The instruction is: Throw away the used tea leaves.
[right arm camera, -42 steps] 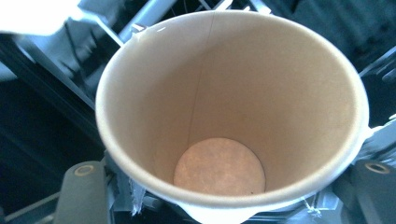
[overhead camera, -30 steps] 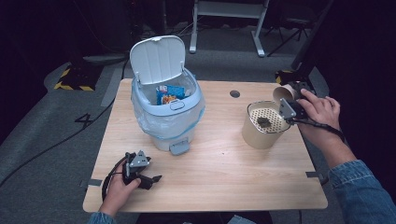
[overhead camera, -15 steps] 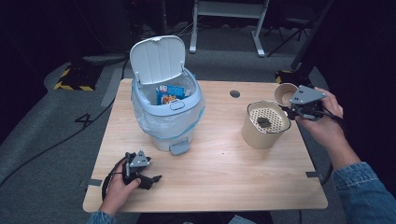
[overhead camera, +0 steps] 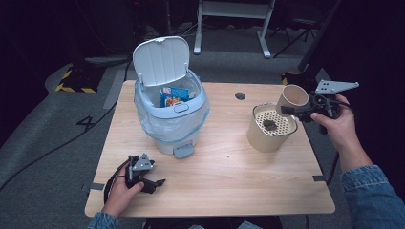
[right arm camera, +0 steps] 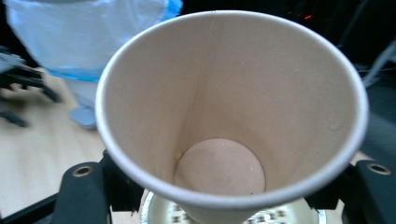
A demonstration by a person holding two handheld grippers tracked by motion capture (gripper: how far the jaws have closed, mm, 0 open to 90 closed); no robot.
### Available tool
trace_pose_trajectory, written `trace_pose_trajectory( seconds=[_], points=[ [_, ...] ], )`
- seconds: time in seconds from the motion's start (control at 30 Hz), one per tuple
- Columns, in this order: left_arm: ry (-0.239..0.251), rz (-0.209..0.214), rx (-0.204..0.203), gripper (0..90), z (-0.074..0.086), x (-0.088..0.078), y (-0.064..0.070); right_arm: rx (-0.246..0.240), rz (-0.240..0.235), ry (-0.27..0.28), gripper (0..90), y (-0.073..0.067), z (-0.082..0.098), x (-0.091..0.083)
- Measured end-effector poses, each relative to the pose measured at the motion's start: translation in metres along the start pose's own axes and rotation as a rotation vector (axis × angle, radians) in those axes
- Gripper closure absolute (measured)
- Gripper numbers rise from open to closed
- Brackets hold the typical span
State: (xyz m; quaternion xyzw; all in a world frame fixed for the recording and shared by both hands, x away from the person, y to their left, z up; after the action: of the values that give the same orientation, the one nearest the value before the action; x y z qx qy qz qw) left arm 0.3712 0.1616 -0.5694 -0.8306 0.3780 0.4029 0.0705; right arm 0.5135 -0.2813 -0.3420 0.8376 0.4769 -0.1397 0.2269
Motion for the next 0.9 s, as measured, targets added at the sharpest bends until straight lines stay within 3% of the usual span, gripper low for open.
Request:
trace_pose_trajectory(
  seconds=[0.1,0.17,0.37,0.63,0.9],
  points=[
    [-0.001,0.000,-0.001,15.9,0.000,0.000,0.000,0.057,-0.064,0.034,30.3,-0.005,-0.004,-0.001],
    [0.000,0.000,0.000,15.9,0.000,0.000,0.000,0.065,-0.074,0.041,30.2,-0.006,-0.005,-0.001],
    [0.000,0.000,0.000,15.8,0.000,0.000,0.000,0.048,-0.086,0.045,30.2,-0.011,-0.014,0.002],
    [0.001,0.001,0.002,15.9,0.000,0.000,0.000,0.006,-0.108,0.040,30.2,-0.019,-0.037,0.011],
    [0.001,0.001,0.002,15.9,0.000,0.000,0.000,-0.004,-0.127,0.053,30.1,-0.025,-0.058,0.021]
  ],
)
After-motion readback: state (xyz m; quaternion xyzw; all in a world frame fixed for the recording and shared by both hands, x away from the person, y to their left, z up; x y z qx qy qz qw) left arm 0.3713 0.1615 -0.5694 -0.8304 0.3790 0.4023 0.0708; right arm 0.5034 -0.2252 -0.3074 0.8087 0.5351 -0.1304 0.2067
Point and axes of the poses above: each handheld gripper's, and its own axes: x roughly forward along the jaws, z roughly out of its underside, y roughly to its right, the point moved 9 cm from there along x, roughly forward along the jaws, and after that the axes turned 14 degrees about -x, right-handed, at the moved point
